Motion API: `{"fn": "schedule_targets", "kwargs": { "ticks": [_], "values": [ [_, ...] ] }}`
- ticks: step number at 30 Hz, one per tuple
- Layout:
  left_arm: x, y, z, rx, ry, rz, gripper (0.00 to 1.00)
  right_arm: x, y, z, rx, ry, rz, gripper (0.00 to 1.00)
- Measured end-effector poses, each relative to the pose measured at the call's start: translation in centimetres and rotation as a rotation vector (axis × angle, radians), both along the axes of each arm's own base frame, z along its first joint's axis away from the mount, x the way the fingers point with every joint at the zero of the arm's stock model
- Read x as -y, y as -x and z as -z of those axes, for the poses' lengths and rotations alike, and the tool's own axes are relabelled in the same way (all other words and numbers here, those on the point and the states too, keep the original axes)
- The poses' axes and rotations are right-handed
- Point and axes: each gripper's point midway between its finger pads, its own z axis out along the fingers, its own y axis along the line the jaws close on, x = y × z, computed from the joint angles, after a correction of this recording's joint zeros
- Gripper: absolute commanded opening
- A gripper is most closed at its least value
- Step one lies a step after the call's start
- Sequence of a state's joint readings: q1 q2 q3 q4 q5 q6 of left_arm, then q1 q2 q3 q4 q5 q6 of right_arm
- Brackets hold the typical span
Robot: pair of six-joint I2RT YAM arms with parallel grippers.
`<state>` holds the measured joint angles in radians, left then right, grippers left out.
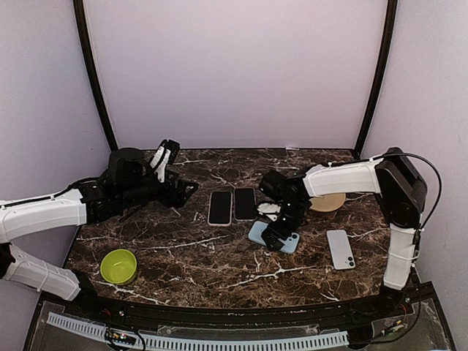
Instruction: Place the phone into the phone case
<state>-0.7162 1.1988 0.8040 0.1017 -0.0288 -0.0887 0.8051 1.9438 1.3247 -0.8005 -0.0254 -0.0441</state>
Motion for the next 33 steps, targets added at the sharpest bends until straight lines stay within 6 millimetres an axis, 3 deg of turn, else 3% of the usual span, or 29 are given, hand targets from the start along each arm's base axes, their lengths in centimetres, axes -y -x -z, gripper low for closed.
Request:
{"fn": "schedule_targets", "kwargs": {
  "ticks": [4, 14, 22, 24, 27, 31, 33],
  "values": [
    [0.1, 0.1, 0.0, -0.002, 0.002, 0.008, 0.79, 0.3, -0.2, 0.3, 0.011, 0.023, -0.005, 0.96],
    [0.3, 0.1, -0.4, 0.006, 0.004, 0.02, 0.79, 0.3, -0.2, 0.3, 0.024, 0.035, -0.01, 0.67],
    [2.0, 1.7, -0.3, 0.04, -0.034, 0.174, 0.67, -0.9, 1.2, -0.3, -0.046, -0.039, -0.013, 0.58],
    [3.1, 2.9, -0.1, 0.078, -0.062, 0.26, 0.66, -1.9, 2.2, -0.8, -0.089, -0.09, -0.012, 0.56],
    [5.1, 6.6, 1.3, 0.166, -0.133, 0.434, 0.69, -3.9, 3.8, -2.4, -0.148, -0.183, -0.017, 0.53],
    [6.3, 13.1, 4.4, 0.32, -0.253, 0.699, 0.72, -8.1, 5.5, -6.1, -0.191, -0.329, -0.063, 0.52],
    [6.1, 14.5, 5.4, 0.399, -0.308, 0.767, 0.73, -10.8, 6.4, -8.6, -0.205, -0.414, -0.104, 0.51]
  ]
}}
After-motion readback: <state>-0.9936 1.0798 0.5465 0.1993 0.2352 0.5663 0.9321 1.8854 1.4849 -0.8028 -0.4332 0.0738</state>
